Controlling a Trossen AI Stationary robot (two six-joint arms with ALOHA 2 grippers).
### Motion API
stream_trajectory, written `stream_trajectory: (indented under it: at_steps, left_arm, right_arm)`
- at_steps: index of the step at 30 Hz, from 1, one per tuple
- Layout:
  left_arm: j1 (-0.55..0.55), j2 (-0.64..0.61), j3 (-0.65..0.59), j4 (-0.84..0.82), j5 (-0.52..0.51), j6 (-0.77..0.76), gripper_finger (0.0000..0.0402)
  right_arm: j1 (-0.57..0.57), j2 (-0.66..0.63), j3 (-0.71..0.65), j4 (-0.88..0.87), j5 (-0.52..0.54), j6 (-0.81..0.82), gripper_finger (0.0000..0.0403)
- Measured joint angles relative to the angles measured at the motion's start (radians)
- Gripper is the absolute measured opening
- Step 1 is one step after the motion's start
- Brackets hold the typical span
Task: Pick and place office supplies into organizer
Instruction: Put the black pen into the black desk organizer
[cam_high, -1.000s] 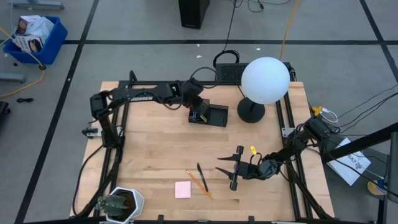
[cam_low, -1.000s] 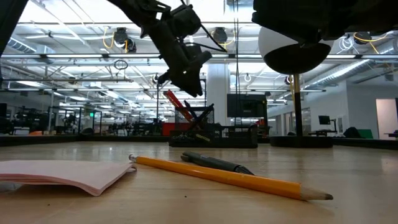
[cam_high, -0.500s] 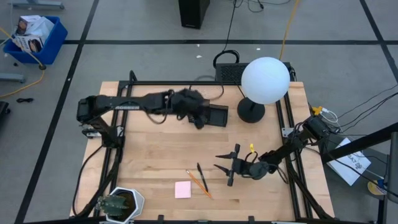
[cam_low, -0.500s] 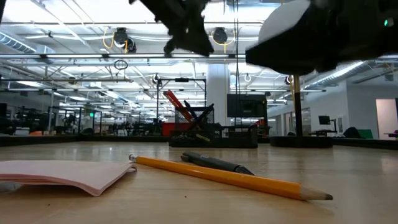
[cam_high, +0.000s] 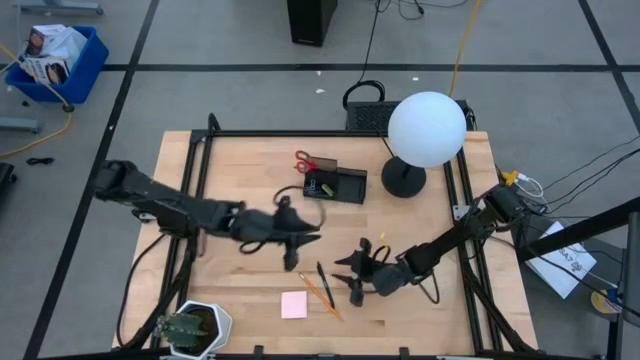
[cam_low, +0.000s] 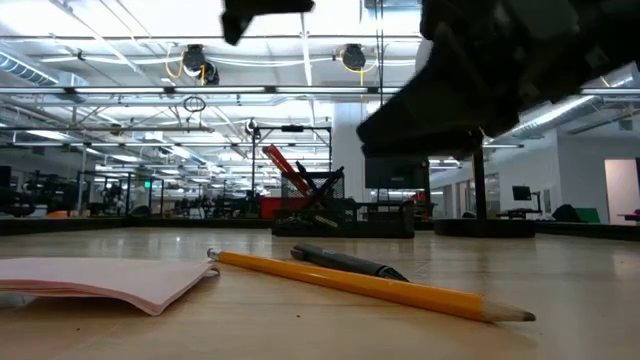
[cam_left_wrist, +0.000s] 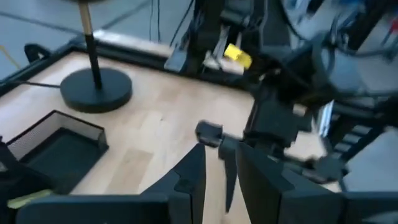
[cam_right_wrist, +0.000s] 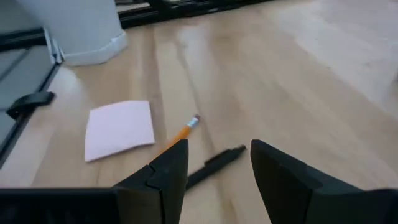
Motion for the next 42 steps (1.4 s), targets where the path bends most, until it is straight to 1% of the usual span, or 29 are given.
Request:
stream_trajectory:
  at_steps: [2,4,6,10,14,19,25,31,34,39,42]
  left_arm:
    - [-0.043,-0.030,-0.066,0.098,-0.040,-0.011,0.0093]
    - [-0.080,-0.056,-0.122,0.158,-0.066,-0.008,0.0093]
    - [-0.105,-0.074,-0.153,0.209,-0.074,0.010,0.0093]
    - [-0.134,-0.092,-0.170,0.205,-0.120,0.029,0.0093]
    - [-0.145,-0.093,-0.171,0.209,-0.122,0.059,0.0093]
    - [-0.151,-0.093,-0.171,0.209,-0.122,0.075,0.0093]
    - [-0.165,-0.093,-0.171,0.212,-0.121,0.076,0.0093]
    - [-0.165,-0.093,-0.171,0.219,-0.121,0.074,0.0093]
    - [-0.166,-0.093,-0.170,0.229,-0.121,0.075,0.0093]
    - [-0.166,-0.093,-0.170,0.227,-0.121,0.075,0.0093]
    - [-0.166,-0.093,-0.170,0.216,-0.121,0.074,0.0093]
  right_arm:
    - [0.000,0.021,0.065,-0.097,-0.022,-0.001,0.0169]
    - [0.000,0.050,0.125,-0.203,-0.021,0.019,0.0169]
    - [-0.001,0.089,0.177,-0.264,-0.015,0.038,0.0169]
    - [-0.001,0.171,0.247,-0.288,0.002,0.076,0.0169]
    - [0.000,0.242,0.309,-0.310,-0.051,0.081,0.0169]
    - [0.001,0.283,0.352,-0.381,-0.038,0.100,0.0169]
    - [0.018,0.309,0.342,-0.447,-0.026,0.138,0.0163]
    - [0.044,0.311,0.295,-0.540,-0.023,0.098,0.0133]
    - [0.053,0.308,0.253,-0.541,-0.023,0.063,0.0117]
    - [0.061,0.287,0.146,-0.441,-0.026,0.006,0.0096]
    - [0.064,0.268,0.040,-0.258,-0.031,-0.017,0.0089]
